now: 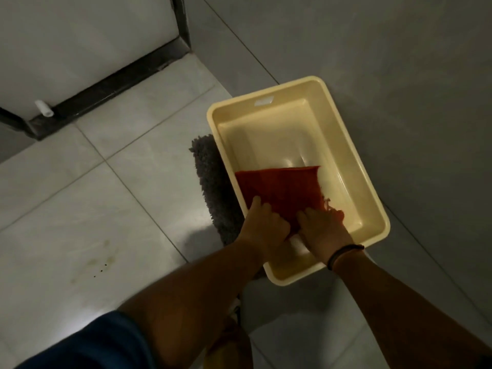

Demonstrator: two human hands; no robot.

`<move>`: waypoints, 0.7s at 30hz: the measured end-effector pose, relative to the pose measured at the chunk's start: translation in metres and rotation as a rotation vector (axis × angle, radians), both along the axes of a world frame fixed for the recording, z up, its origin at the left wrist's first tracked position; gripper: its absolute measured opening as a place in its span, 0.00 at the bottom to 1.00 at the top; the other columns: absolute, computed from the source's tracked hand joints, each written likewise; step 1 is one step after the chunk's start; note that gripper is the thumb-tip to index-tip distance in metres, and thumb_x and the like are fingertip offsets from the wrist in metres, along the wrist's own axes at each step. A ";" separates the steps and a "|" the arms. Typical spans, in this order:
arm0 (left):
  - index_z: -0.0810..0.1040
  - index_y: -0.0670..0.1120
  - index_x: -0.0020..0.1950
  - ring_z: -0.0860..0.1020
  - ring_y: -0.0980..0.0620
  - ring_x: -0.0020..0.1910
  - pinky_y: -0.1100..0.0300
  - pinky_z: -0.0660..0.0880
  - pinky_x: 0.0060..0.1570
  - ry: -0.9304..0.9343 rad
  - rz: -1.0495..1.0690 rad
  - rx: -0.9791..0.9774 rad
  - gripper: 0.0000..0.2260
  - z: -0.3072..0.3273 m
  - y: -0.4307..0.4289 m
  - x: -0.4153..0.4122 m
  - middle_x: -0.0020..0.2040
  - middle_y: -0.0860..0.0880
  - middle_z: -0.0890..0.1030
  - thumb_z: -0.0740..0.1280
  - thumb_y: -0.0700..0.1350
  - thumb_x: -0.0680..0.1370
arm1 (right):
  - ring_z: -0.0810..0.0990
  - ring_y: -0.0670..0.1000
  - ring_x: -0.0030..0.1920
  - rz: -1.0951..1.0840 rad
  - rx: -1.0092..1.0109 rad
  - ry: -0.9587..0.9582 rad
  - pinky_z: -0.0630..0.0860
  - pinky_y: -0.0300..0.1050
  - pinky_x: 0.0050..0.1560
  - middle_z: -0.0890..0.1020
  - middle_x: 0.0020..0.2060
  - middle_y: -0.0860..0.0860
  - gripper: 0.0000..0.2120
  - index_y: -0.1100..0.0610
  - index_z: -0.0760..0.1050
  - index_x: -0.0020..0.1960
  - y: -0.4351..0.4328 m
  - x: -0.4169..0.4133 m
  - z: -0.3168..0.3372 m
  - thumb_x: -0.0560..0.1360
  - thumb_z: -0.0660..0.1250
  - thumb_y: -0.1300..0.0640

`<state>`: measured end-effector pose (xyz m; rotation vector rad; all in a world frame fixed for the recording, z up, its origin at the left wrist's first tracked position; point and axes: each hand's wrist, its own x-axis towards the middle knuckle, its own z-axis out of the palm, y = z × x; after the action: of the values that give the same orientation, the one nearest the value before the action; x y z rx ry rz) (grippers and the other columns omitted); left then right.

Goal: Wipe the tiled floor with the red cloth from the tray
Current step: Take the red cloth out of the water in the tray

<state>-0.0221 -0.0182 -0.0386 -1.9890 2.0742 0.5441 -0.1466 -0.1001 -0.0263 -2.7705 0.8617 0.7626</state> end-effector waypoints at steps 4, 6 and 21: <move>0.80 0.50 0.36 0.79 0.46 0.38 0.47 0.68 0.55 0.143 0.042 -0.304 0.07 0.033 0.008 0.047 0.34 0.51 0.82 0.68 0.49 0.74 | 0.78 0.57 0.44 -0.106 -0.061 -0.192 0.71 0.46 0.39 0.80 0.46 0.53 0.07 0.55 0.74 0.53 -0.002 0.022 0.038 0.77 0.61 0.54; 0.80 0.49 0.36 0.79 0.46 0.37 0.50 0.70 0.50 0.200 0.095 -0.385 0.05 0.055 0.020 0.081 0.33 0.49 0.82 0.71 0.48 0.72 | 0.79 0.58 0.35 -0.001 -0.083 -0.292 0.70 0.44 0.33 0.80 0.37 0.53 0.10 0.56 0.74 0.46 0.003 0.049 0.061 0.75 0.58 0.51; 0.84 0.46 0.48 0.78 0.40 0.40 0.49 0.69 0.45 -0.199 0.397 -0.544 0.07 -0.020 0.281 0.352 0.36 0.44 0.84 0.69 0.48 0.75 | 0.72 0.50 0.30 0.591 0.232 -0.608 0.67 0.44 0.33 0.76 0.34 0.49 0.10 0.55 0.73 0.43 0.171 0.369 -0.033 0.74 0.60 0.49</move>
<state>0.3299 0.2624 -0.0589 -2.6492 1.8426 -0.1913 0.2222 0.0709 -0.0589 -2.7773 -0.1515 0.0308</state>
